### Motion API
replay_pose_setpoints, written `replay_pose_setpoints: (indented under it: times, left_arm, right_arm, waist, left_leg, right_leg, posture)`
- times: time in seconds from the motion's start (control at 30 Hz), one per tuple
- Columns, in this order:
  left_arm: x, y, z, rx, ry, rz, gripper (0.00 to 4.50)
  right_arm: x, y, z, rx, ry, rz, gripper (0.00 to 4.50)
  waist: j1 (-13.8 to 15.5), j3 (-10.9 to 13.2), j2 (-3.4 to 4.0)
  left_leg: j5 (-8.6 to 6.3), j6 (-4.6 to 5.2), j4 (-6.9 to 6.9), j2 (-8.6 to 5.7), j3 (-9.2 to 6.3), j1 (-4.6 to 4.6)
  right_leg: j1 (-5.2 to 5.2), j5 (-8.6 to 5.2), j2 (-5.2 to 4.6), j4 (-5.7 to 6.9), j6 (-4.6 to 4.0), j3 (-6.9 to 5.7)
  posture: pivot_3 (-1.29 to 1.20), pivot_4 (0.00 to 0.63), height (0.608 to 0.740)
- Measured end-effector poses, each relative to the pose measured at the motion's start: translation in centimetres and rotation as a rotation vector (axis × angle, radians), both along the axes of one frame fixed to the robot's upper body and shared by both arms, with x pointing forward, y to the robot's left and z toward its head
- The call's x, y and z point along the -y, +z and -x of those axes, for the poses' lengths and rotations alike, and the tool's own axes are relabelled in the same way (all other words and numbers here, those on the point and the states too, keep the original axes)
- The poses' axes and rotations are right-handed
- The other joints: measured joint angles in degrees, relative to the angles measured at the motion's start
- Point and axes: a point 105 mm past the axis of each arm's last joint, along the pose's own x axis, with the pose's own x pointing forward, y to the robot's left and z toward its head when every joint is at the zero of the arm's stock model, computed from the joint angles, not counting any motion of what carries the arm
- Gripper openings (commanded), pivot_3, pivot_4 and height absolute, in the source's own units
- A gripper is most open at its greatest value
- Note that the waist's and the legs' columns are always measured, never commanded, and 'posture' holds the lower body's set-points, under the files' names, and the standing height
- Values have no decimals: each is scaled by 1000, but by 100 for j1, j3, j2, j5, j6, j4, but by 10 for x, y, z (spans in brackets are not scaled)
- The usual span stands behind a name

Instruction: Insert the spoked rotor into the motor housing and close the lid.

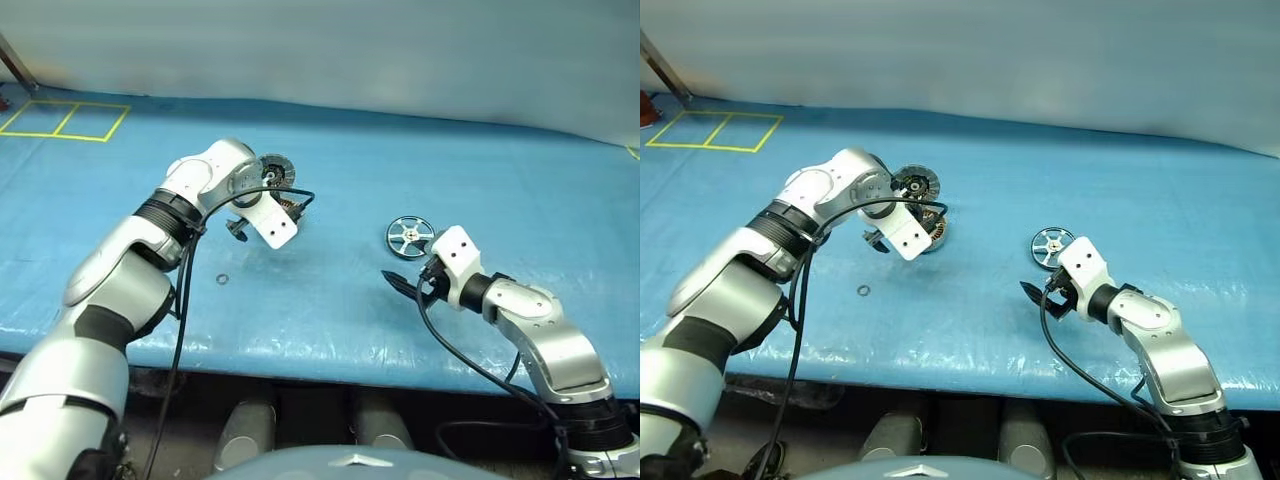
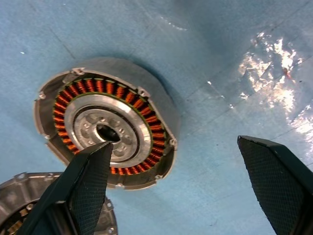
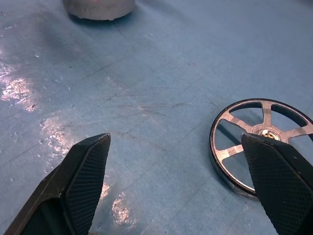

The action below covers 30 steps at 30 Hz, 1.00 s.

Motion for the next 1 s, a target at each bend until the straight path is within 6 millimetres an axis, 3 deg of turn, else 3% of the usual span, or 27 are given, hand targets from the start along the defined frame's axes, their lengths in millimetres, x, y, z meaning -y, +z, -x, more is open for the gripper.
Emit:
replay_pose_setpoints:
  times: [0.4,0.67,0.77,0.93,1.0]
  left_arm:
    - [4,-19,-3,-22,29,12,4500]
    - [-5,-28,-7,-30,88,32,4500]
    - [-5,-28,-7,-32,83,33,3845]
    - [-5,-27,-7,-39,77,31,2190]
    - [-6,-27,-9,-33,88,42,2051]
  right_arm:
    - [-7,-4,2,-11,14,-12,4484]
    - [-9,-8,4,-23,15,-19,4484]
    - [-9,-8,4,-22,12,-19,4500]
    - [-10,-8,4,-22,11,-25,4500]
    - [-10,-8,4,-21,11,-25,4500]
  waist:
    - [5,1,-1]
    - [2,1,-1]
    - [-8,1,-1]
    - [-24,1,-1]
    - [-24,1,-1]
  left_leg:
    - [0,0,4,-1,0,0]
    - [0,0,5,-2,0,0]
    - [0,0,6,-1,0,0]
    - [0,0,6,-1,1,5]
    - [0,0,10,-1,1,8]
  right_leg:
    - [1,1,0,2,2,0]
    - [1,1,0,5,2,1]
    - [0,1,0,9,2,1]
    - [-2,-1,0,21,-1,2]
    - [-1,-2,0,30,-4,3]
  posture:
    - [0,150,740]
    - [0,150,740]
    - [0,150,740]
    - [0,150,740]
    - [0,150,740]
